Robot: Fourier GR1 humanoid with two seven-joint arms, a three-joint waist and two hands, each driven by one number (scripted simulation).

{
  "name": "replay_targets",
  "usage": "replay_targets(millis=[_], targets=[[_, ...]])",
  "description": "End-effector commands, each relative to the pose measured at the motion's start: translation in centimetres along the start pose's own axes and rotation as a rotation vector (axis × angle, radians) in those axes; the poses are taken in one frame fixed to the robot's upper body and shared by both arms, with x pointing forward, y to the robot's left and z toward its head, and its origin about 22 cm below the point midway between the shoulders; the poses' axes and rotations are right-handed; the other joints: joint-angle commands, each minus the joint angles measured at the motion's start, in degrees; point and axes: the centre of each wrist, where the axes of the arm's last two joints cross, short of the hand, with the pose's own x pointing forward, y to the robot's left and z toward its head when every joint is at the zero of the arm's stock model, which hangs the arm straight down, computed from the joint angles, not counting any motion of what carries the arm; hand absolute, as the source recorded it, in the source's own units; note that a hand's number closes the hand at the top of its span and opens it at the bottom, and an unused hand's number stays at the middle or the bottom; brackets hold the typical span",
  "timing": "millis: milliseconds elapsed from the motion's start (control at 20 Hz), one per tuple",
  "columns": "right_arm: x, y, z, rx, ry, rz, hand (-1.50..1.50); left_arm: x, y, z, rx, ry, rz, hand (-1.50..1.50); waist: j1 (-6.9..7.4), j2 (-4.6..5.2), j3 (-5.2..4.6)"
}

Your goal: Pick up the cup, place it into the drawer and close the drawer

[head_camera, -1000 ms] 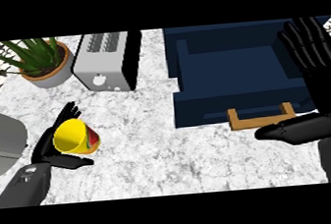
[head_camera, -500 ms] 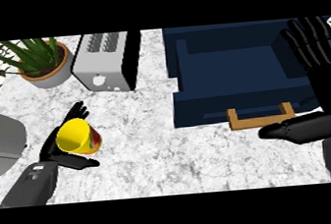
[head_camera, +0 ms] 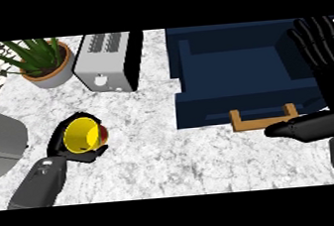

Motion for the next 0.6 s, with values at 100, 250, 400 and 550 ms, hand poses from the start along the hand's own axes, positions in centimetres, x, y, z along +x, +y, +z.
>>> replay_targets(millis=[100, 250, 400, 550], targets=[[-0.2, -0.7, 0.3, 0.004, 0.006, 0.004, -1.50, -0.4, -1.5, -0.5, 0.100, -0.250, 0.064, 1.50, 0.21, -0.15, 0.06], [0.5, -0.4, -0.6, -0.020, 0.023, -0.010, -1.50, -1.4, -2.4, 1.0, 0.331, -0.246, 0.020, 1.50, 1.58, -0.49, 0.12], [1.0, -1.1, 0.0, -0.016, 0.011, -0.001, -1.50, -0.6, -3.9, -2.1, 0.449, -0.300, 0.039, 1.50, 1.01, -0.66, 0.19], [0.7, 0.4, 1.5, -0.015, 0.006, 0.007, -1.50, 0.1, -3.7, -3.1, 0.362, -0.346, 0.101, 1.50, 1.31, -0.87, 0.26]])
